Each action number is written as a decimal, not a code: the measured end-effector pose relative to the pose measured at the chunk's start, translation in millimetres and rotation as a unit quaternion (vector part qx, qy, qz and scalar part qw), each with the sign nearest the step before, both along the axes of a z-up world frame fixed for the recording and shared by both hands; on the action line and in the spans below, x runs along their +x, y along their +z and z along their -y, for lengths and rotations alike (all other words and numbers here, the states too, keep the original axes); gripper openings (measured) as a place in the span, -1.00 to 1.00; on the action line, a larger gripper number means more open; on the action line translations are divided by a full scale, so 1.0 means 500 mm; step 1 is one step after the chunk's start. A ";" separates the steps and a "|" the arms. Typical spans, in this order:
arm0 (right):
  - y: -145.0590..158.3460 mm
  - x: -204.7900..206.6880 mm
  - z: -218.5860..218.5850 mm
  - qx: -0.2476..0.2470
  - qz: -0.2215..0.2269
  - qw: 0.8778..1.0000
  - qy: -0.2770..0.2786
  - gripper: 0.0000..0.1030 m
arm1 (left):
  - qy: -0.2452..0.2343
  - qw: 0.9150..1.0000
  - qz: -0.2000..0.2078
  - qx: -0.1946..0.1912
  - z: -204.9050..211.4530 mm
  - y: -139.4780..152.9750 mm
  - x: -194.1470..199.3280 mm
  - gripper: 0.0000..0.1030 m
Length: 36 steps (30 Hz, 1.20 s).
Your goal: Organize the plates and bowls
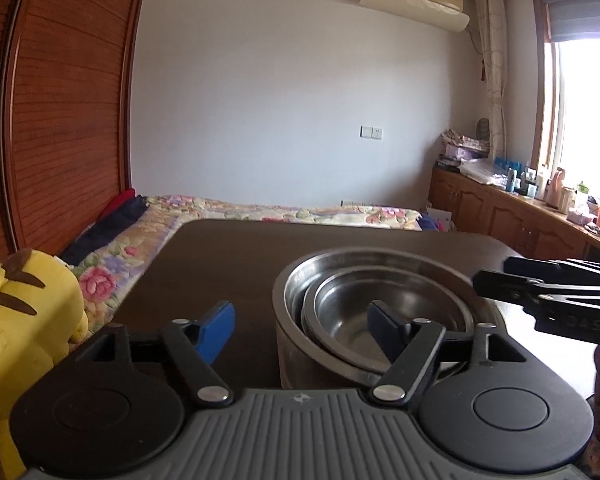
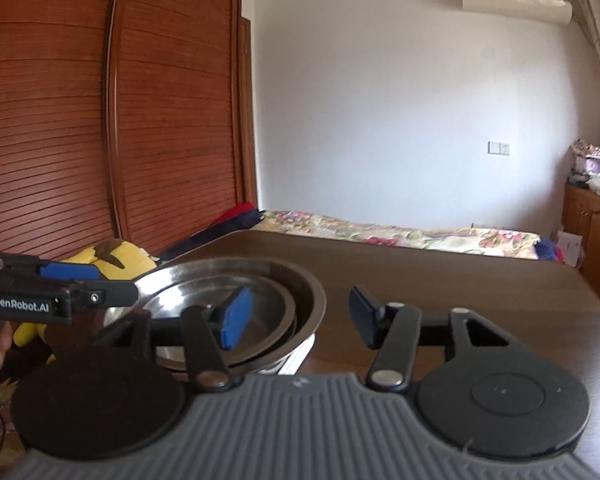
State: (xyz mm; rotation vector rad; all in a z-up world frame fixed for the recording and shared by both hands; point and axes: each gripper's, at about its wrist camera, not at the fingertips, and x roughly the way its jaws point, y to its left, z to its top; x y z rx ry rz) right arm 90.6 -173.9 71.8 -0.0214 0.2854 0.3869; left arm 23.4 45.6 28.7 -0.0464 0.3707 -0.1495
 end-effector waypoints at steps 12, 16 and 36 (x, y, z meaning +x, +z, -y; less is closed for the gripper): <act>0.025 -0.042 0.050 0.008 0.011 0.998 -0.069 0.68 | 0.009 0.999 0.034 0.024 0.027 0.049 -0.033 1.00; 0.028 -0.052 0.059 0.007 0.018 0.996 -0.082 0.86 | 0.019 0.998 0.032 0.043 0.048 0.053 -0.037 1.00; -0.001 -0.063 0.089 -0.002 -0.006 0.986 -0.166 1.00 | 0.025 0.997 0.029 0.073 0.100 0.036 -0.055 1.00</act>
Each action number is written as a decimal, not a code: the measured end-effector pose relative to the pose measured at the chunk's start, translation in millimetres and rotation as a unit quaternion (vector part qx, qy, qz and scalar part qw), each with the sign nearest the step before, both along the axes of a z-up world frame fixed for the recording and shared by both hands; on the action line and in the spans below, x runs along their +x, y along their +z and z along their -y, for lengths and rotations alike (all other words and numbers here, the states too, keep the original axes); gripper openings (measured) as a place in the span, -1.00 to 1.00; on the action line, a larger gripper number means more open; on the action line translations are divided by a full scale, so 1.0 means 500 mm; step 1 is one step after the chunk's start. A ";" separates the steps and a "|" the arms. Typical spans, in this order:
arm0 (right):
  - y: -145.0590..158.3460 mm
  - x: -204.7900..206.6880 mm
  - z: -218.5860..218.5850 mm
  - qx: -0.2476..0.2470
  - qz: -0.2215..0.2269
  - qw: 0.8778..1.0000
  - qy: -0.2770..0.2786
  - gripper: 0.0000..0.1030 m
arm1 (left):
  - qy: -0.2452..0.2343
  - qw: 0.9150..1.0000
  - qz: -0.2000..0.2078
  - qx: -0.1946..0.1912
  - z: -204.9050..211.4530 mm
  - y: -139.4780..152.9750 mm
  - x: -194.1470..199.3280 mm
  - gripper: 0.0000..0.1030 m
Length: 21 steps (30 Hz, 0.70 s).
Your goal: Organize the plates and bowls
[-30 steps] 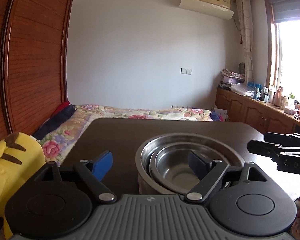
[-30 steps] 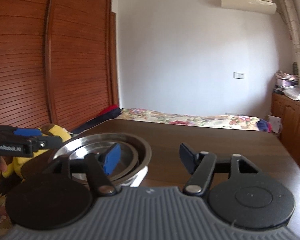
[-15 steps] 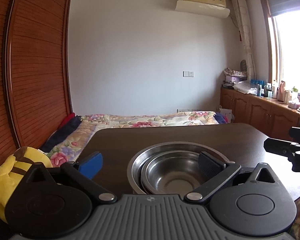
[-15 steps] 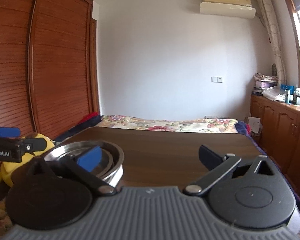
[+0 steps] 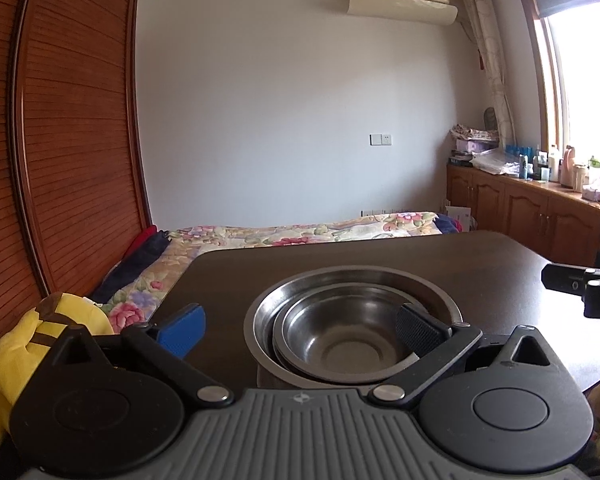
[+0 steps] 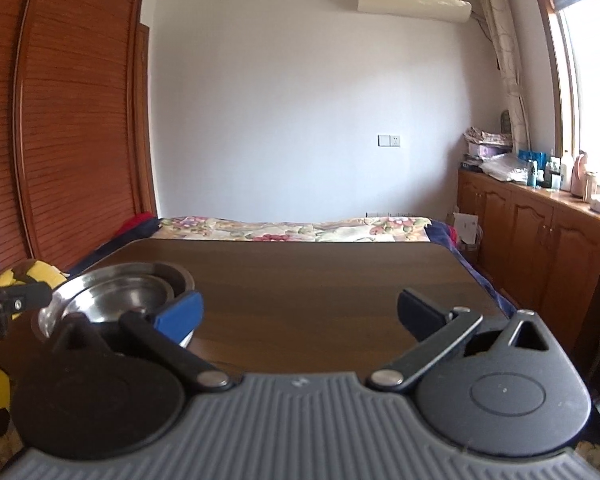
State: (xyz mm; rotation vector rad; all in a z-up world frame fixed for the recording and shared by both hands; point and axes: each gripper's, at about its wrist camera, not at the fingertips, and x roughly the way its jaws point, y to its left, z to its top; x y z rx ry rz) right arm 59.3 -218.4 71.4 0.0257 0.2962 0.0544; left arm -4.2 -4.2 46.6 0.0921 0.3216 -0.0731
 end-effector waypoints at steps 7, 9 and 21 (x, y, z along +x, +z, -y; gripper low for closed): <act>-0.007 -0.004 -0.001 -0.001 0.001 1.000 -0.002 1.00 | 0.006 1.000 -0.001 -0.001 -0.006 -0.011 -0.006 1.00; -0.007 -0.004 0.001 -0.001 0.001 1.000 -0.001 1.00 | 0.007 1.000 -0.004 -0.002 -0.007 -0.017 -0.007 1.00; -0.005 -0.009 0.003 0.000 -0.001 1.000 -0.002 1.00 | 0.014 1.000 -0.005 -0.004 -0.012 -0.019 -0.010 1.00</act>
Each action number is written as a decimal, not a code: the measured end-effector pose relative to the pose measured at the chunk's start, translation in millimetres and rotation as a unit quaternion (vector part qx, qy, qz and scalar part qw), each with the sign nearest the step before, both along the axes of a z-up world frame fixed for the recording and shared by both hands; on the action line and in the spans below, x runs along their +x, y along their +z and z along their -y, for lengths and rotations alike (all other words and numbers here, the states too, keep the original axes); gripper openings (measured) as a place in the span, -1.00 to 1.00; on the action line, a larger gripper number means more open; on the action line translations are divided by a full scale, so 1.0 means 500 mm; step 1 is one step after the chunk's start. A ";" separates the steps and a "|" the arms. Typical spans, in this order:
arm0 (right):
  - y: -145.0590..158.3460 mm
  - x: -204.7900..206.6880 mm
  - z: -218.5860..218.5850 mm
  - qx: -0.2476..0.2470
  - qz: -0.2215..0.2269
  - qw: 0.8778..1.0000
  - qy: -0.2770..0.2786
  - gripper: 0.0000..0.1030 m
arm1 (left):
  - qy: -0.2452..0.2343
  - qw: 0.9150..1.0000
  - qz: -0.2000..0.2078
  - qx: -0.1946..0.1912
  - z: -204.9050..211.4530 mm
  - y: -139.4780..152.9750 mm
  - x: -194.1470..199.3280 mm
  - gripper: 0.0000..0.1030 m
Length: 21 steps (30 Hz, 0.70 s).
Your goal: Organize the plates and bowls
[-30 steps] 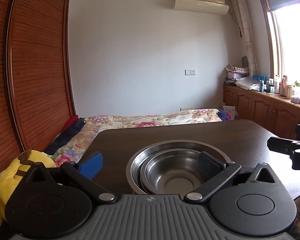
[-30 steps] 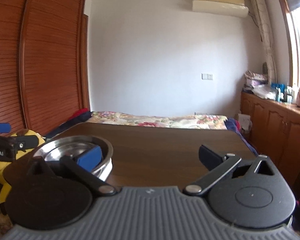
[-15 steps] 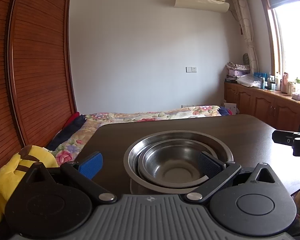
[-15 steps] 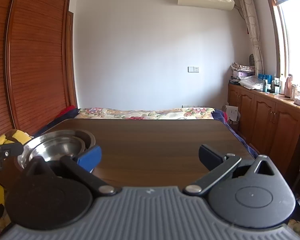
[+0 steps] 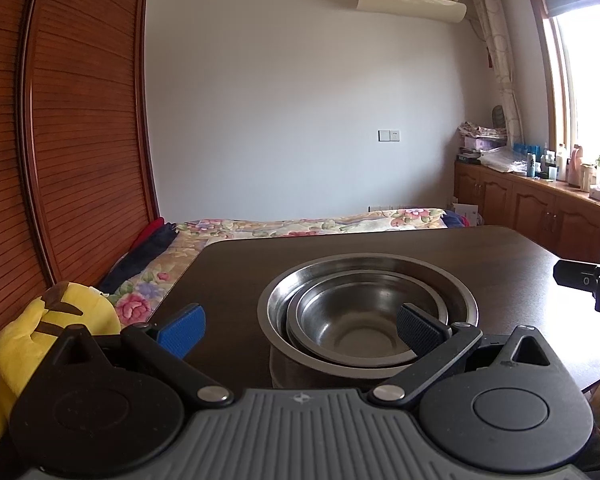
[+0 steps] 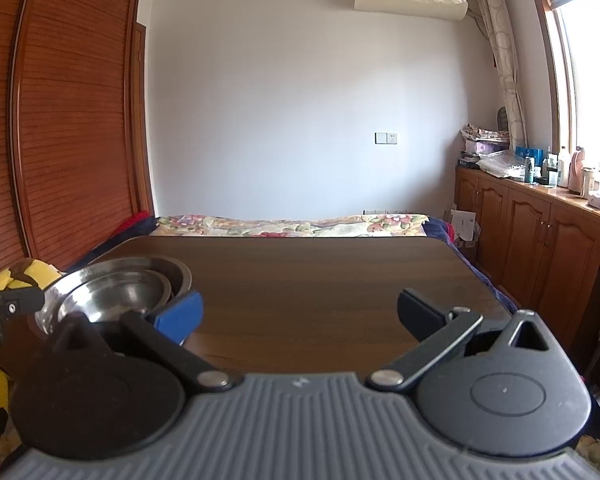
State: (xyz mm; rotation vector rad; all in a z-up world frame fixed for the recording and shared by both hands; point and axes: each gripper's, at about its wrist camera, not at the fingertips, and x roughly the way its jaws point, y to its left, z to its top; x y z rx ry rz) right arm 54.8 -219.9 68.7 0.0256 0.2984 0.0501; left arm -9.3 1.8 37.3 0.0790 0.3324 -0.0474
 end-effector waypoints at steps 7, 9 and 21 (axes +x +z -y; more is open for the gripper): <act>0.000 0.000 0.001 0.001 0.000 1.000 -0.001 1.00 | 0.000 1.000 -0.001 0.001 -0.001 -0.001 -0.001 1.00; 0.001 0.000 0.001 0.001 -0.001 1.000 -0.001 1.00 | 0.000 1.000 -0.001 0.001 -0.001 -0.001 -0.001 1.00; -0.001 -0.002 0.002 0.002 -0.001 1.000 -0.001 1.00 | 0.000 1.000 -0.001 0.001 -0.001 -0.001 -0.001 1.00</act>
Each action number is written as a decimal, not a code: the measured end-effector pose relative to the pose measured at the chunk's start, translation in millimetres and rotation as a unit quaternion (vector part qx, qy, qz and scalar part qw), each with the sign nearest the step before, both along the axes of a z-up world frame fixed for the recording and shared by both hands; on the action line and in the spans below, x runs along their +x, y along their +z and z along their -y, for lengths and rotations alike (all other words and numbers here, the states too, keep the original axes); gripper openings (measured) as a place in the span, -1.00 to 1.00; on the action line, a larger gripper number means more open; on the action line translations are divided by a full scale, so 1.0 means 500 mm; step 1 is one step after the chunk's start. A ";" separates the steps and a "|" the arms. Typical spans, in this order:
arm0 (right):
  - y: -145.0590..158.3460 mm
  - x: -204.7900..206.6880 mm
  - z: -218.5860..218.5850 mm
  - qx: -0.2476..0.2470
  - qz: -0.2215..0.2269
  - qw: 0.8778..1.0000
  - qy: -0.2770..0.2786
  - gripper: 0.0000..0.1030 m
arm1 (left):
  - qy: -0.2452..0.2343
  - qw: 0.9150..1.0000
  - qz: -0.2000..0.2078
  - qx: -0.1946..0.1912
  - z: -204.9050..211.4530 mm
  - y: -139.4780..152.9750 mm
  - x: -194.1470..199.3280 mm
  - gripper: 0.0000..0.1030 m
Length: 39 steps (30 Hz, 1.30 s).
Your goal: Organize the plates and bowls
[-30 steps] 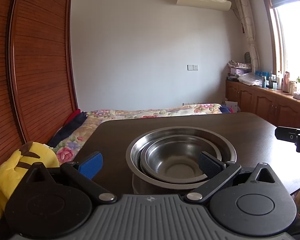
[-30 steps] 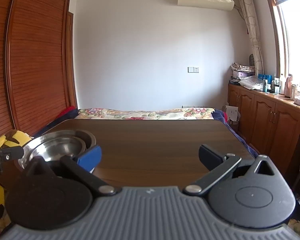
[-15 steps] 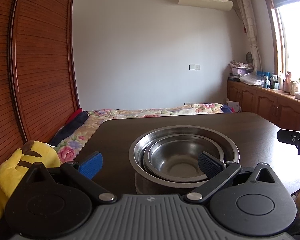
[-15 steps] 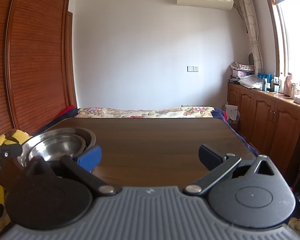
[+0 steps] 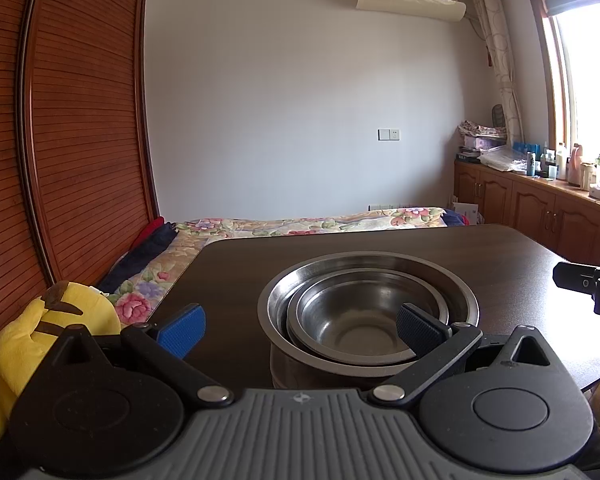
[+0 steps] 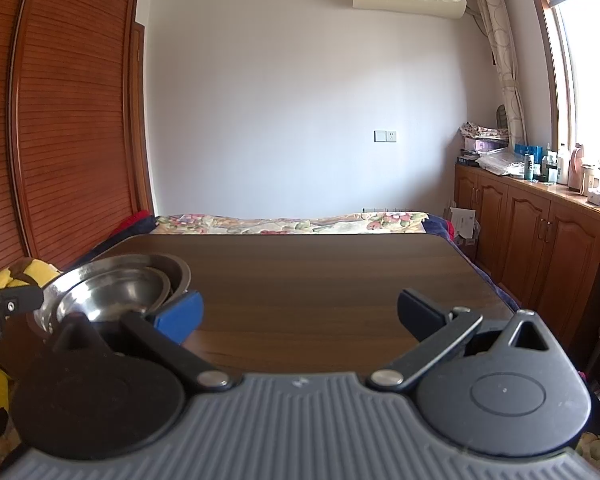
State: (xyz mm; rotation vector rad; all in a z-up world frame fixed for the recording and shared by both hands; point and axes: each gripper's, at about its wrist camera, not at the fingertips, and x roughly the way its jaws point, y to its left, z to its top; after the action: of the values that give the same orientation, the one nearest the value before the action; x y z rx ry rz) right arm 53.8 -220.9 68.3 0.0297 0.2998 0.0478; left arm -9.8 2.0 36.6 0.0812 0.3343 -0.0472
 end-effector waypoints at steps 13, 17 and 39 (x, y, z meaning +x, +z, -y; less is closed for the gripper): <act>-0.002 0.000 0.000 0.000 0.000 1.000 -0.001 1.00 | 0.000 1.000 0.001 0.000 -0.001 0.000 0.001 1.00; -0.003 0.001 0.000 0.001 0.000 1.000 0.000 1.00 | 0.000 1.000 0.001 0.001 -0.001 0.000 0.001 1.00; -0.006 0.001 0.002 0.001 0.000 1.000 0.000 1.00 | 0.000 1.000 0.001 0.000 -0.001 0.001 0.001 1.00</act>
State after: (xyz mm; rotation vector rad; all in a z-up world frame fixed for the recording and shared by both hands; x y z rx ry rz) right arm 54.1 -221.7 65.2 0.0312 0.2988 0.0475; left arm -9.3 2.4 37.0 0.0821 0.3332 -0.0479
